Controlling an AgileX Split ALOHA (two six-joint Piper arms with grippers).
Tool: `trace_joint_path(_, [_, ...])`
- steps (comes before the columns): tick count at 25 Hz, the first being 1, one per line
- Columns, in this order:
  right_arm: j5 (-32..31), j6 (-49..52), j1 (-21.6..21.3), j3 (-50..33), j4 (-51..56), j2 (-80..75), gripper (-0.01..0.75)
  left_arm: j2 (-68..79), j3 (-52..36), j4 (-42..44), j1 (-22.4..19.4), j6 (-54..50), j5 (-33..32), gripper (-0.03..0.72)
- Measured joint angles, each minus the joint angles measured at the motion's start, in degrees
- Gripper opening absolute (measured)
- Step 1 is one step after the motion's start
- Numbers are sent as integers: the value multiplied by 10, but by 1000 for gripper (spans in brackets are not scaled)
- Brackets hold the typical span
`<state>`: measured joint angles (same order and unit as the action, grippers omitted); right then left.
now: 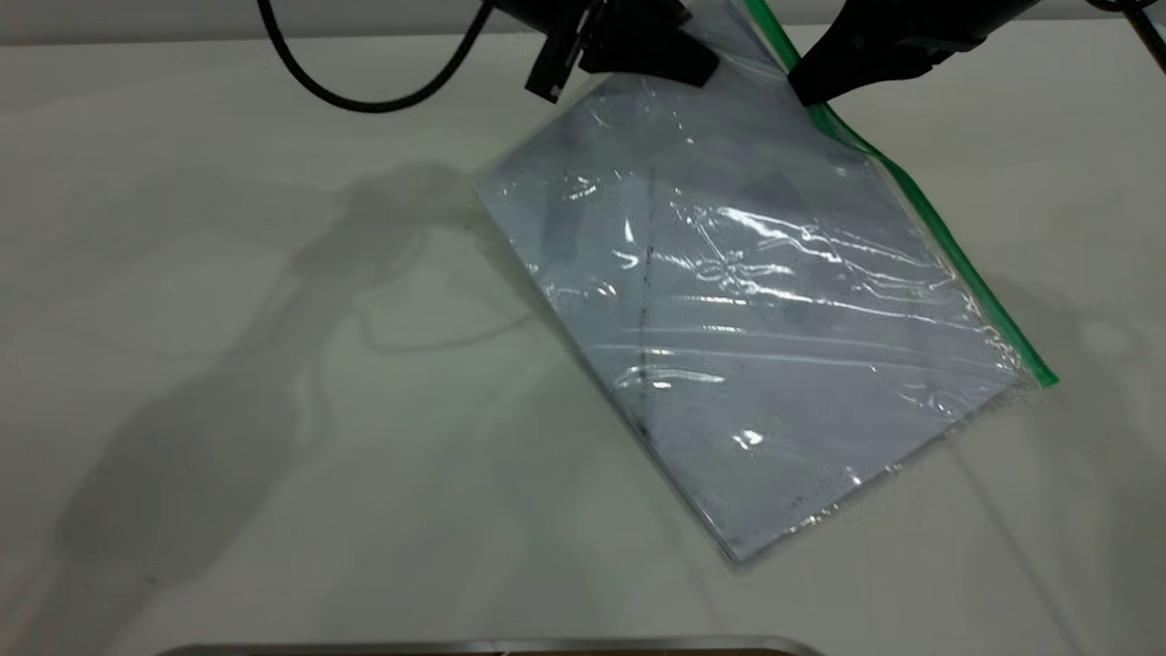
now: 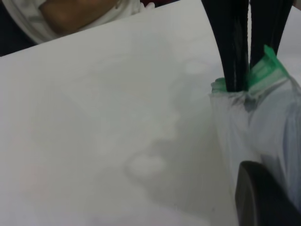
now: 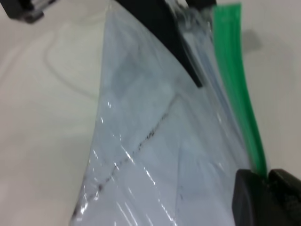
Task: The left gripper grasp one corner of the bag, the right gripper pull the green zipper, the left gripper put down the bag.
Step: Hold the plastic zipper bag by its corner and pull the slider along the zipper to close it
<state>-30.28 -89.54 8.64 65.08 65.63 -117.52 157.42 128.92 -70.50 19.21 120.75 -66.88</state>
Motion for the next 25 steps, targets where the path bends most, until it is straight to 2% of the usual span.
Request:
trace_joint_path(6, [6, 21, 0, 1, -24, 0, 47, -8, 0, 13, -2, -5, 0, 53])
trace_joint_path(13, [13, 91, 0, 2, -101, 0, 48, -9, 1, 15, -5, -9, 0, 53])
trace_joint_path(25, [6, 212, 0, 2, -231, 0, 48, -9, 4, 9, -41, -24, 0, 53])
